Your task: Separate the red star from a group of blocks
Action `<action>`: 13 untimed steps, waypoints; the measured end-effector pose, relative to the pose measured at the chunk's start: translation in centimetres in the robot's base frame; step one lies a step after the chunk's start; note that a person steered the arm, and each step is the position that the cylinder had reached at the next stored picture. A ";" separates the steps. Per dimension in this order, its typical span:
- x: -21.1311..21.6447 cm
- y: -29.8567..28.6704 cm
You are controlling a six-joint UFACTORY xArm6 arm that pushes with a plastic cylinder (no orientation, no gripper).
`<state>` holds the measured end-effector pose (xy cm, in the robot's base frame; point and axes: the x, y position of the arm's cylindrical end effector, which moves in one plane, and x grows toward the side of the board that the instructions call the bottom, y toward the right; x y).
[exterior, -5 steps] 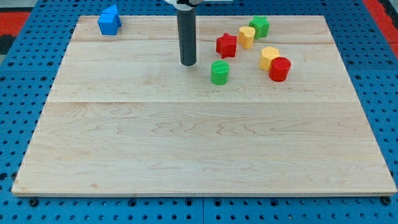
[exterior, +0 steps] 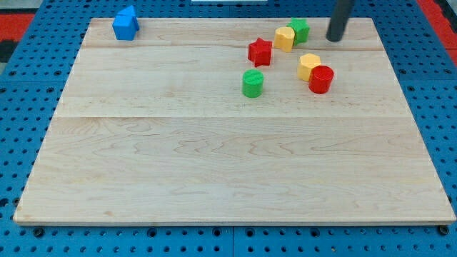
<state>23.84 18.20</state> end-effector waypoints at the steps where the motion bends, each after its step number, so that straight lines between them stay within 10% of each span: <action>1: 0.2 -5.6; 5: 5.0 -9.8; 7: 0.1 -1.6; 10: -4.1 -7.1; 13: 9.5 -14.7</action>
<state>33.35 3.53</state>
